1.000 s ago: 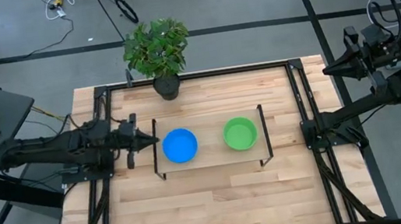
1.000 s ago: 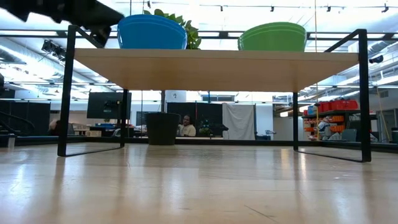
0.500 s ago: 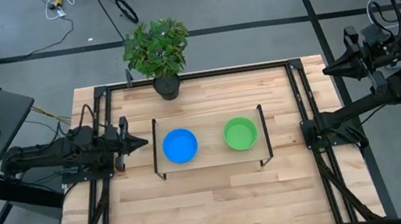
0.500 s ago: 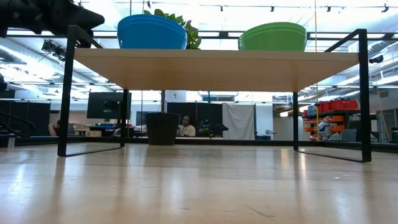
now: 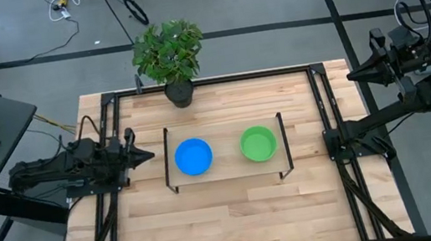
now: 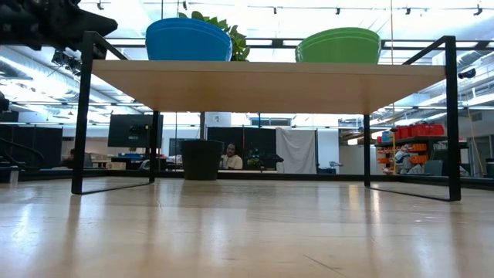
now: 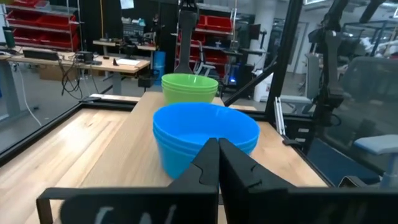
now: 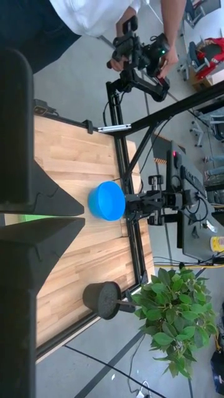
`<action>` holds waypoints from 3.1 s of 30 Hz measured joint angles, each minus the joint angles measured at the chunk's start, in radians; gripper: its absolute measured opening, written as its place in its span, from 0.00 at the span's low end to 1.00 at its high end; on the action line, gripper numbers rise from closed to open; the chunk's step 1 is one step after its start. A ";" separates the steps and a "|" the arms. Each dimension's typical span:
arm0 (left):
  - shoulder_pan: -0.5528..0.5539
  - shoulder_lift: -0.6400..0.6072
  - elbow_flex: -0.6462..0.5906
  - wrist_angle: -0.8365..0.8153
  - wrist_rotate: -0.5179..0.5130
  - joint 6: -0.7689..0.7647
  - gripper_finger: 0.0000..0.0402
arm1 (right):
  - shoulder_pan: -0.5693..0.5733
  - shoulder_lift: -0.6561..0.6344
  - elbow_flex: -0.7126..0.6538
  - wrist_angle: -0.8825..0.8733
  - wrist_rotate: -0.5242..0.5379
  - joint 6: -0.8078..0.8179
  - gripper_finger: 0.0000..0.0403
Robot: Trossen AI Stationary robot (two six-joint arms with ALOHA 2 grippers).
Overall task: Pick & Place Mini bowls
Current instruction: Return to Home Position
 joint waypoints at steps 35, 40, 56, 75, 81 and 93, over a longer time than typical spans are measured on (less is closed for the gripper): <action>0.000 -0.008 0.000 0.003 0.000 -0.004 0.07 | 0.000 0.000 0.000 0.000 0.000 0.000 0.05; 0.000 -0.008 0.000 0.003 0.000 -0.004 0.07 | 0.000 0.000 0.000 0.000 0.000 0.000 0.05; 0.000 -0.007 0.000 0.003 0.000 -0.004 0.07 | 0.000 0.000 0.000 0.000 0.000 0.000 0.05; 0.000 -0.008 0.001 0.003 0.000 -0.004 0.07 | 0.000 -0.079 -0.117 0.236 0.035 -0.058 0.05; 0.000 -0.007 0.001 0.003 0.000 -0.004 0.07 | 0.000 -0.192 -0.360 0.461 0.035 -0.123 0.05; 0.000 -0.007 0.001 0.003 0.000 -0.004 0.07 | 0.000 -0.469 -0.863 0.796 0.031 -0.142 0.05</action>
